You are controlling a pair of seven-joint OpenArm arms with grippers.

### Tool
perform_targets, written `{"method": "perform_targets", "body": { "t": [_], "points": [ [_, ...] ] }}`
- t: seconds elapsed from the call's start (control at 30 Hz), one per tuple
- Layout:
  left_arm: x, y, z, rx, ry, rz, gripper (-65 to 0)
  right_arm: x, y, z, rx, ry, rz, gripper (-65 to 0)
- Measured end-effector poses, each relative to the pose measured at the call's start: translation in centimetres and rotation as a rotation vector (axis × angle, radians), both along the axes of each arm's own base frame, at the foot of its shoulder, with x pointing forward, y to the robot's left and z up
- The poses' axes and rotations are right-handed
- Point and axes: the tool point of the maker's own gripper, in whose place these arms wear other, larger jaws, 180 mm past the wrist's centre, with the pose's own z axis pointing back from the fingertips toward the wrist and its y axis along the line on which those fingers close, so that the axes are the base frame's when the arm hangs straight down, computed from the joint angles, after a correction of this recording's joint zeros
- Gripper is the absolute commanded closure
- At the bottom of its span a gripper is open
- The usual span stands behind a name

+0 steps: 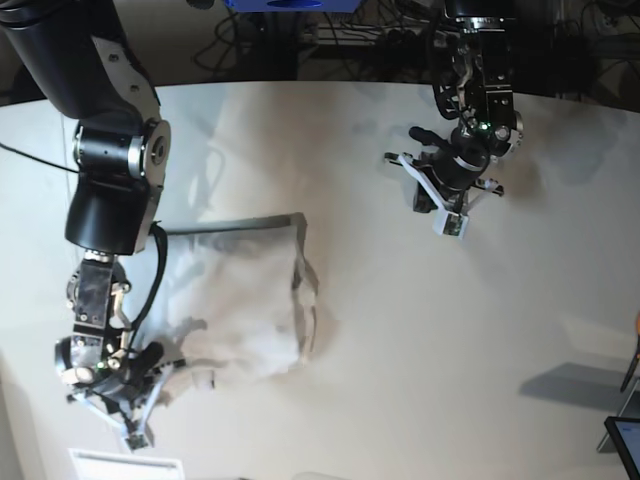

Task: Fold the T-shirt properly
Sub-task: 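Smooth the bundle with the right gripper while the left gripper withdraws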

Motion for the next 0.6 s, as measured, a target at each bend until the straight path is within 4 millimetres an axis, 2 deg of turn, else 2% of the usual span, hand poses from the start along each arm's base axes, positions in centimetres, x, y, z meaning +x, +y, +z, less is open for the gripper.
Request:
{"method": "perform_targets", "body": {
  "t": [0.07, 0.2, 0.3, 0.53, 0.6],
  "points": [
    [0.0, 0.0, 0.0, -0.001, -0.002, 0.001, 0.0, -0.1, -0.7, -0.1, -0.009, 0.000, -0.013, -1.0],
    [0.3, -0.1, 0.2, -0.001, -0.004, 0.001, 0.0, -0.7, 0.8, -2.8, 0.022, 0.058, 0.017, -1.0],
    [0.7, 0.0, 0.3, 0.000, -0.005, 0.001, 0.0, -1.6, 1.0, -4.2, 0.028, 0.087, 0.020, -1.0],
    [0.7, -0.1, 0.3, 0.001, -0.005, 0.000, 0.0, -1.6, 1.7, -4.3, 0.036, 0.087, 0.025, -2.3],
    [0.7, 0.0, 0.3, 0.001, -0.005, 0.000, 0.0, -1.6, 1.9, -4.4, 0.038, 0.090, 0.026, -6.8]
  ]
}}
